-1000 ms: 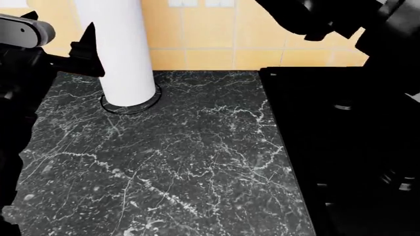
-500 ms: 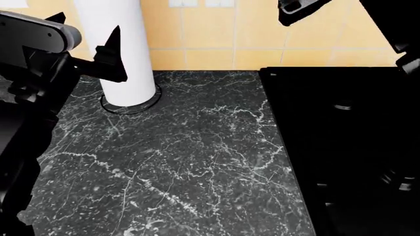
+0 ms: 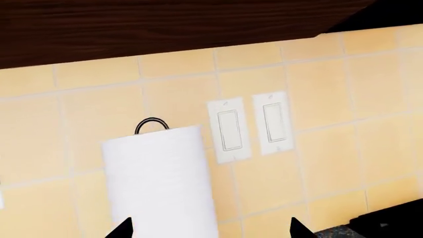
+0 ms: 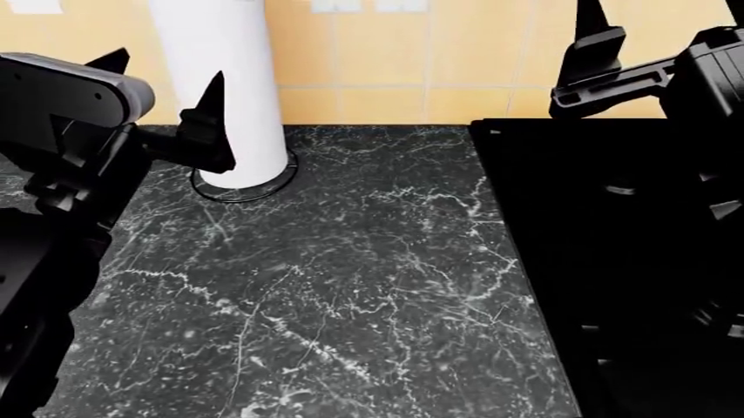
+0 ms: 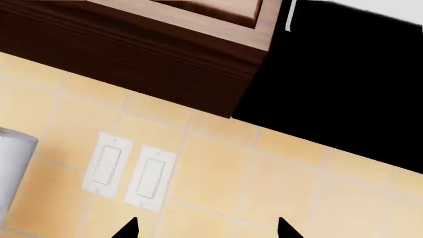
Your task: Pick and place the shaker into the drawer. Then close the cabinet.
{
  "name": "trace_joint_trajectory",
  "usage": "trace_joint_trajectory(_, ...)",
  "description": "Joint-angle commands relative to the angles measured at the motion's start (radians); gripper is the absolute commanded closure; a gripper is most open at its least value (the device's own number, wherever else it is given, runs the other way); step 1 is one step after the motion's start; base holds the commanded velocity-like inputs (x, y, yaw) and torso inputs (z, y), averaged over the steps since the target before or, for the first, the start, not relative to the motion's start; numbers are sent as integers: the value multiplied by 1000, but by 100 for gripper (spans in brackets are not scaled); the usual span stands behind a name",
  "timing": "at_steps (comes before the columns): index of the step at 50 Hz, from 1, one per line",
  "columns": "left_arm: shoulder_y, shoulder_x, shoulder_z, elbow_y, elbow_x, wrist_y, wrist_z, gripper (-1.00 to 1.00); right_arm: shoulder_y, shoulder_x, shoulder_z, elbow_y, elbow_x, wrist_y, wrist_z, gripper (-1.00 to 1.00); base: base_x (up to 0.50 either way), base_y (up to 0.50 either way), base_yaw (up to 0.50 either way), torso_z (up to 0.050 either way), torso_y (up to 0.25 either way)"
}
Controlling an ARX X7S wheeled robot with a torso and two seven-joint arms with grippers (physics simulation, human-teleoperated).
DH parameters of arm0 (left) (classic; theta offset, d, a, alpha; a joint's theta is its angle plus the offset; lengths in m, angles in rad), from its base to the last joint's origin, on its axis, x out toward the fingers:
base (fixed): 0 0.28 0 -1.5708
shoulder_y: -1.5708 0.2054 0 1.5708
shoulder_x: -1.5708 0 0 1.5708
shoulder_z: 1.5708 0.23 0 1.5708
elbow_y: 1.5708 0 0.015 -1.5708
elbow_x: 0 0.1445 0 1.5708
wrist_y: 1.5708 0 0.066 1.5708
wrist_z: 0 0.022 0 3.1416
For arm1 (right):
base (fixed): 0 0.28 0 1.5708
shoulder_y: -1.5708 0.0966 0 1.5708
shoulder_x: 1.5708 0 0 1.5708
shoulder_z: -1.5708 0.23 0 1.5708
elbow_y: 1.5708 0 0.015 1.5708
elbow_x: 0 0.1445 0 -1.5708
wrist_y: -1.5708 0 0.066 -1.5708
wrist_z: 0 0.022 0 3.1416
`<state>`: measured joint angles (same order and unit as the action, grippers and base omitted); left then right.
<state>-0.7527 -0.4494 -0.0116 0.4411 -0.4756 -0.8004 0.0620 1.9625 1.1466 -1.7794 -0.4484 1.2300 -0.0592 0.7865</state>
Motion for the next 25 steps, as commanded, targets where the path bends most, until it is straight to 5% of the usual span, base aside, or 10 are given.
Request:
trace_joint_trajectory(1, 26, 13, -16, -20, -7, 11, 5, -100, -37, 0, -14, -2, -13, -6, 9, -100, 2, 500, 0, 0, 0)
trace_joint_trajectory(25, 21, 14, -9, -29, -15, 22, 7, -100, -24, 5, 5, -14, -1, 22, 11, -100, 2, 500, 0, 0, 0)
